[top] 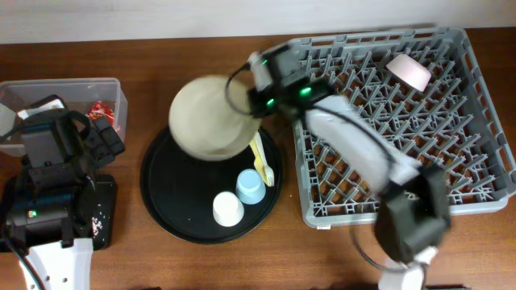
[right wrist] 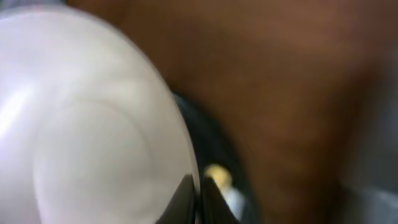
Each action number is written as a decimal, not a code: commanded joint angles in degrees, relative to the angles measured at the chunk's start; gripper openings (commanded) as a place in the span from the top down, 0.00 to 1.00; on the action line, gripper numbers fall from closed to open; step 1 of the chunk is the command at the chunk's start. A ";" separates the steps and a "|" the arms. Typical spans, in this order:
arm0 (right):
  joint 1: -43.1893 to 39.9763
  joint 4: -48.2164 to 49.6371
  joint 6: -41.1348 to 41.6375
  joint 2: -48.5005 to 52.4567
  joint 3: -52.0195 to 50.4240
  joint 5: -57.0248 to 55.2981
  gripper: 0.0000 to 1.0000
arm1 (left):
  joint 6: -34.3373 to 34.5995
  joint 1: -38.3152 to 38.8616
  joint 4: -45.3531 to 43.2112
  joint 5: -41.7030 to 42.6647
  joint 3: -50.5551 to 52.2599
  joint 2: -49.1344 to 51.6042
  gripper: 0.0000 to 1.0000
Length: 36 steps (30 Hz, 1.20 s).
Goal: Sort waste into correct bins and load items into the dishwasher rack
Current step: 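Move right gripper back to the beige plate and grasp its rim, then lift the beige plate right and lower it into the dish rack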
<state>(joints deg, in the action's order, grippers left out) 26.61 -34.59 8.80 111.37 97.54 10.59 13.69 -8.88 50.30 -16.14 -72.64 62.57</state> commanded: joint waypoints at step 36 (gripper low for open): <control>-17.57 -15.41 -9.38 -0.22 3.72 -82.82 0.96 | 0.13 -0.33 -0.04 -0.61 -0.15 -0.28 0.01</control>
<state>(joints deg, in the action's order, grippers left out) 8.56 -48.45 -1.45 111.50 101.73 -75.83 13.69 -8.93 50.35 -16.14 -72.64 62.57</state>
